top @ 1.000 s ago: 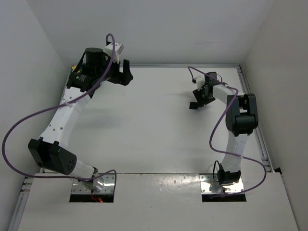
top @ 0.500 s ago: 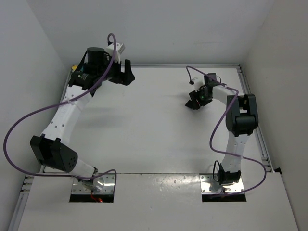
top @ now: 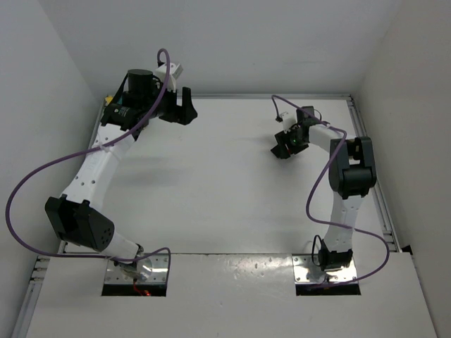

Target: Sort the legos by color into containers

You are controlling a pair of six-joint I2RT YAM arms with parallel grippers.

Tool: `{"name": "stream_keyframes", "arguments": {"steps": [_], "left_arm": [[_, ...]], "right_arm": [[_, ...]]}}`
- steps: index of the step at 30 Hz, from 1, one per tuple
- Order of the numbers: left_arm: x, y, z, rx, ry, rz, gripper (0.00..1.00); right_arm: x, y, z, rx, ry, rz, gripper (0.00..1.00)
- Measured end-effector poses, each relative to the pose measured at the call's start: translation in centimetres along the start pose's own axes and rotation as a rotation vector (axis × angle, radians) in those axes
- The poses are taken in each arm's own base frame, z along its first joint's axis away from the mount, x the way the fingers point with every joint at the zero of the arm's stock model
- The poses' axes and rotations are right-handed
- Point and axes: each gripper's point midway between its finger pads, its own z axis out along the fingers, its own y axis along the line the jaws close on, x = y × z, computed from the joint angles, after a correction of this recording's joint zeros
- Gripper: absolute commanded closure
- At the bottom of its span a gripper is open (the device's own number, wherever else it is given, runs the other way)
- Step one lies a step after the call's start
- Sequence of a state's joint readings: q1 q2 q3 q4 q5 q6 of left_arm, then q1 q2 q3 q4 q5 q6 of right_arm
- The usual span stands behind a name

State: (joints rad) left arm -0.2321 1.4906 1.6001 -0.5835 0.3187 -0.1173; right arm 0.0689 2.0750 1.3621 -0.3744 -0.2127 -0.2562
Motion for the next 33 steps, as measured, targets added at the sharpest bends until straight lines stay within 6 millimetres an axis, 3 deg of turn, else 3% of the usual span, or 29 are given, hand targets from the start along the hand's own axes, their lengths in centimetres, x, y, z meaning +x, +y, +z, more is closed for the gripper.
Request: {"name": "stream_keyframes", "arguments": {"steps": [8,11,15,18,23,26,30,33], "left_arm": [[0.0,0.2,0.0,-0.003,-0.001,-0.01,0.16],[0.0,0.3,-0.1,-0.006,-0.001,-0.012,0.16],[0.0,0.3,-0.1,-0.007,-0.002,-0.015,0.16],[0.0,0.4,-0.1,-0.007,-0.002,-0.02,0.16],[-0.1,0.5,-0.2,-0.007,-0.004,-0.024,0.16],[0.2,0.4,-0.2,-0.002,-0.004,-0.03,0.16],[0.9,0.2,-0.4,0.01,0.003,-0.042,0.16],[1.0,0.2,-0.4,0.015,0.002,-0.054,0.16]], "right_arm": [[-1.4,-1.3,0.8,0.043,-0.024,0.019,0.51],[-1.8,-1.5,1.1,0.044,-0.032,0.024,0.71],[-1.9,-1.5,1.1,0.041,-0.031,0.032,0.84],[-1.7,-1.5,1.0,0.044,-0.035,0.028,0.88],[1.5,0.2,-1.2,0.012,0.034,0.029,0.91],[3.6,2.2,-3.7,-0.03,0.067,0.034,0.91],[4.0,4.0,-6.5,-0.083,0.067,0.03,0.78],[4.9,4.6,-6.5,-0.117,0.1,0.029,0.9]]}}
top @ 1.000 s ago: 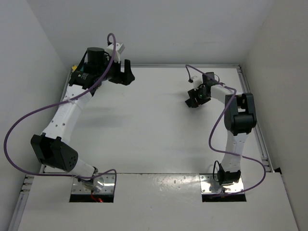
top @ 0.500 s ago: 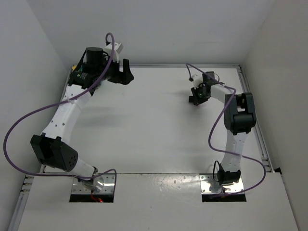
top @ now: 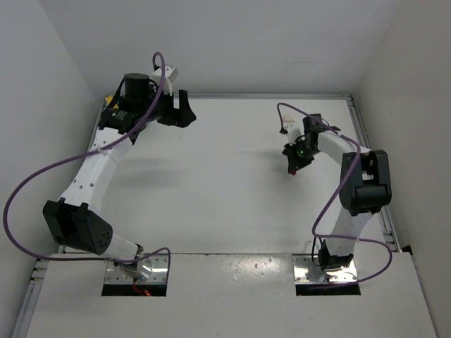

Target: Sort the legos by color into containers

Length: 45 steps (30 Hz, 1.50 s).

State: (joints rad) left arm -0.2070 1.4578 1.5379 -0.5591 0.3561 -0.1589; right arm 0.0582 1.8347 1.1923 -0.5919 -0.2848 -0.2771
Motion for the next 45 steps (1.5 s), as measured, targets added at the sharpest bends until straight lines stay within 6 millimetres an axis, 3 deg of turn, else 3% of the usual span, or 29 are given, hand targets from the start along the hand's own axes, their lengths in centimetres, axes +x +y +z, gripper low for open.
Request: {"name": "stream_keyframes", "arguments": {"steps": [4,7,9,11,14,16,18,21,24,28,34,40,45], "left_arm": [[0.1,-0.3,-0.1,0.012,-0.002,-0.006,0.16],[0.6,-0.9,-0.4,0.051,-0.016,-0.023,0.16],[2.1,-1.5,-0.7,0.101,-0.03,-0.064,0.16],[5.1,-2.5,-1.0,0.172,-0.017,-0.146,0.16],[11.3,-4.2,-1.0,0.253,0.056,-0.288,0.19],[13.9,-5.5,-0.7,0.278,0.114,-0.338,0.21],[15.0,-6.9,-0.4,0.293,0.136,-0.341,0.22],[14.9,-8.8,-0.4,0.312,0.124,-0.325,0.22],[14.1,-10.1,-0.3,0.319,0.097,-0.319,0.24],[13.3,-12.5,1.4,0.314,0.109,-0.297,0.29],[12.3,-15.6,5.4,0.292,0.136,-0.233,0.32],[13.6,-17.7,8.9,0.301,0.199,-0.219,0.35],[14.5,-18.4,10.8,0.315,0.239,-0.247,0.39]], "right_arm": [[1.5,0.8,0.6,-0.042,0.048,0.015,0.96],[1.3,1.7,0.3,-0.08,0.038,0.022,0.96],[0.2,2.5,-0.4,-0.12,0.009,0.038,0.96],[-2.0,3.6,-1.5,-0.171,-0.053,0.062,0.96],[-6.9,5.8,-4.3,-0.284,-0.2,0.128,0.97],[-9.8,7.3,-6.0,-0.371,-0.29,0.193,0.97],[-11.7,8.4,-7.1,-0.445,-0.354,0.276,0.97],[-11.8,10.0,-7.5,-0.536,-0.374,0.427,1.0],[-10.3,11.0,-6.7,-0.573,-0.332,0.623,1.0],[-10.4,11.2,-6.2,-0.569,-0.297,0.823,1.0],[-11.5,10.9,-6.1,-0.495,-0.285,0.951,1.0],[-11.3,10.9,-6.4,-0.44,-0.271,1.037,1.0],[-10.9,10.7,-6.5,-0.394,-0.262,1.089,1.0]]}}
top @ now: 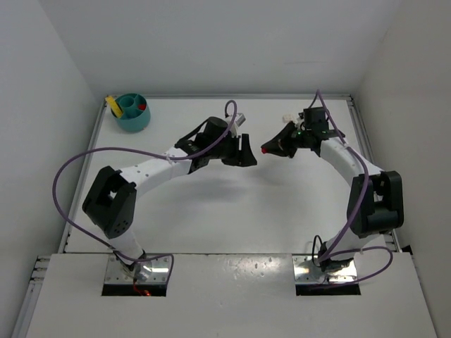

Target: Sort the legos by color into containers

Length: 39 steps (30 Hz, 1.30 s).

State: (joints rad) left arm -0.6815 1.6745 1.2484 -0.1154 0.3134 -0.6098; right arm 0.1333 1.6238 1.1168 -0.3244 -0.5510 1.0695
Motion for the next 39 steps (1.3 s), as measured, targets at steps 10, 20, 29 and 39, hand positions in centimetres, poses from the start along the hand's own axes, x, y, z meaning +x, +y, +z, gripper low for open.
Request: {"name": "stream_keyframes", "arguments": {"steps": [10,20,29,39], "left_arm": [[-2.0,-1.5,1.7,0.065,-0.024,-0.018,0.44],[-1.9,-0.9,3.3,0.055,-0.022,-0.036,0.46],[-1.8,-0.9,4.4,0.02,-0.026,-0.022,0.55],[-2.2,-0.2,4.4,-0.019,-0.041,-0.001,0.75]], "right_arm": [[0.2,-0.7,0.2,0.033,-0.003,0.101,1.0],[1.8,-1.3,0.8,0.042,0.045,0.257,1.0],[2.4,-1.0,0.9,0.02,0.08,0.335,1.0],[2.3,-0.5,1.0,-0.017,0.078,0.354,1.0]]}}
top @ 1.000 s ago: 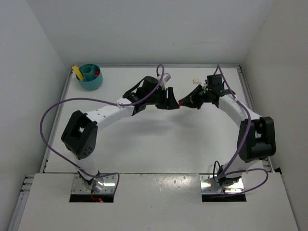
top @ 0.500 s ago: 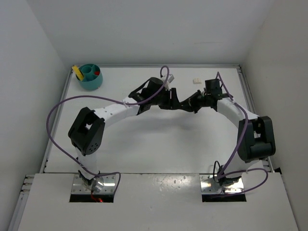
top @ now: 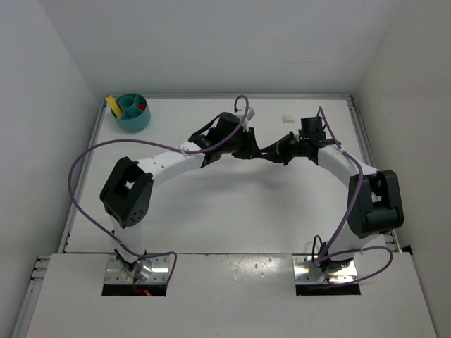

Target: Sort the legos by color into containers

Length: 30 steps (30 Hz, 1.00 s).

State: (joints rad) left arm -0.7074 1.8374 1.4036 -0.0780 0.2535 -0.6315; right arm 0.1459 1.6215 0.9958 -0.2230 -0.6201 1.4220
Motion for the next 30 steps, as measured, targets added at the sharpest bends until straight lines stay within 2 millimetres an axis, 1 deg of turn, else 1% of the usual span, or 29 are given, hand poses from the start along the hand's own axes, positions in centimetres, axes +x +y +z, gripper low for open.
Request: {"name": "stream_keyframes", "arguments": {"steps": [1,2,3,5,6,8,9,11,13,15,17,19,21,24,25,28,29,30], "left_arm": [[0.0,0.1,0.0,-0.002,0.002,0.0,0.76],[0.0,0.1,0.0,-0.004,0.002,0.0,0.78],[0.0,0.2,0.0,-0.005,0.001,0.002,0.81],[-0.1,0.4,-0.1,-0.011,-0.001,0.004,0.85],[-0.3,0.8,-0.3,-0.02,-0.004,0.01,0.88],[-0.2,1.4,-0.7,-0.034,0.002,0.017,0.89],[-0.3,2.0,-1.2,-0.047,0.004,0.021,0.89],[-0.9,3.7,-2.5,-0.083,0.0,0.026,0.89],[-2.3,5.7,-4.3,-0.128,-0.021,0.021,0.89],[-4.5,8.4,-6.7,-0.182,-0.063,0.014,0.89],[-6.9,11.8,-9.4,-0.254,-0.103,0.001,0.9],[-10.0,15.9,-12.5,-0.364,-0.15,-0.011,0.9],[-13.3,19.6,-15.5,-0.485,-0.188,-0.019,0.9],[-18.2,25.0,-19.4,-0.651,-0.269,-0.033,0.9],[-19.0,26.6,-20.4,-0.689,-0.284,-0.043,0.9],[-20.5,31.6,-22.7,-0.785,-0.298,-0.086,0.9],[-20.6,33.2,-23.2,-0.813,-0.294,-0.1,0.9],[-20.5,34.3,-23.6,-0.84,-0.286,-0.107,0.9]], "right_arm": [[0.0,0.0,0.0,-0.005,0.0,0.002,0.97],[0.0,0.0,0.1,-0.009,-0.001,0.002,0.91],[-0.1,0.2,0.1,-0.018,-0.001,0.0,0.78],[-0.1,0.2,0.1,-0.028,-0.001,0.0,0.6],[-0.1,0.5,-0.1,-0.041,0.005,-0.004,0.5],[-0.1,1.0,-0.4,-0.066,0.005,-0.034,0.45],[-0.2,1.2,-0.6,-0.076,0.002,-0.055,0.45],[-0.7,1.5,-1.2,-0.09,-0.019,-0.105,0.44],[-1.9,2.2,-1.9,-0.102,-0.061,-0.161,0.44],[-3.4,3.2,-2.7,-0.11,-0.115,-0.243,0.44],[-4.6,4.7,-3.7,-0.129,-0.166,-0.34,0.44],[-5.7,6.2,-4.8,-0.149,-0.214,-0.446,0.44],[-6.4,7.3,-5.5,-0.161,-0.246,-0.53,0.44],[-6.9,8.0,-5.9,-0.157,-0.273,-0.624,0.44],[-7.0,7.9,-5.9,-0.151,-0.278,-0.64,0.44],[-7.3,7.2,-5.5,-0.125,-0.274,-0.662,0.44],[-7.4,7.0,-5.4,-0.117,-0.272,-0.663,0.44],[-7.5,6.7,-5.3,-0.11,-0.27,-0.667,0.44]]}}
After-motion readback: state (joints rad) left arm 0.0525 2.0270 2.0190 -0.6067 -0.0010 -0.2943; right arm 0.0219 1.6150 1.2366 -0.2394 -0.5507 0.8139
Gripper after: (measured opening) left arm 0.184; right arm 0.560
